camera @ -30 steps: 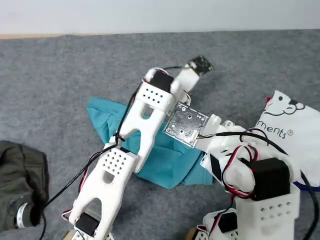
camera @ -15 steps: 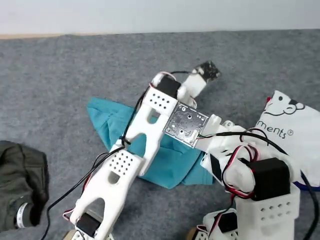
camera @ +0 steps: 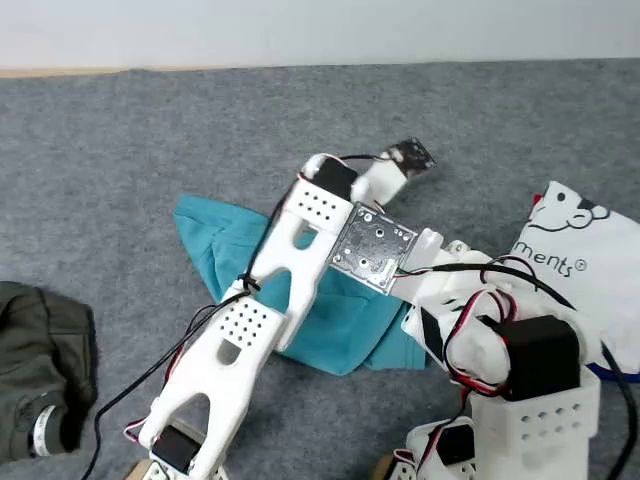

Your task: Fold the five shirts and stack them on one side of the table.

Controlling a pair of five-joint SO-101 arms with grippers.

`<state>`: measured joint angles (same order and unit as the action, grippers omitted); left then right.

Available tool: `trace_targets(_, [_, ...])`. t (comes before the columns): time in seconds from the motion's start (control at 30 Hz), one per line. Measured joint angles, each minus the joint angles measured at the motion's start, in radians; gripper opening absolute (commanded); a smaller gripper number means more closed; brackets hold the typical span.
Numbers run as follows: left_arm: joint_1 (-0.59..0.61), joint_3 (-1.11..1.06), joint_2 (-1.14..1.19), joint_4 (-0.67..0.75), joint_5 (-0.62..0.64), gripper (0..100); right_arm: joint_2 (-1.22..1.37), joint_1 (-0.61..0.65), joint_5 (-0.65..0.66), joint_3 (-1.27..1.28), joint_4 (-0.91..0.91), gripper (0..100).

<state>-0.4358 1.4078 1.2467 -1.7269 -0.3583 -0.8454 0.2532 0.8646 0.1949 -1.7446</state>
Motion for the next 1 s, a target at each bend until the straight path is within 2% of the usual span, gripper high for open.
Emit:
trace_targets(0.4, [0.284, 0.025, -0.423, -0.005, 0.149, 0, 0.0, -0.13, 0.0, 0.049, 0.18, 0.9])
trace_targets(0.67, [0.485, -0.003, -0.677, -0.008, 0.15, 0, 0.0, -0.201, -0.002, 0.146, 0.391, 0.9])
trace_targets(0.87, [0.535, -0.239, -0.905, -0.009, 0.129, 0, 0.0, -0.203, -0.002, 0.169, 0.566, 0.9])
trace_targets(1.0, [0.535, -0.285, -1.045, -0.011, 0.129, 0, 0.0, -0.203, -0.002, 0.169, 0.729, 0.9])
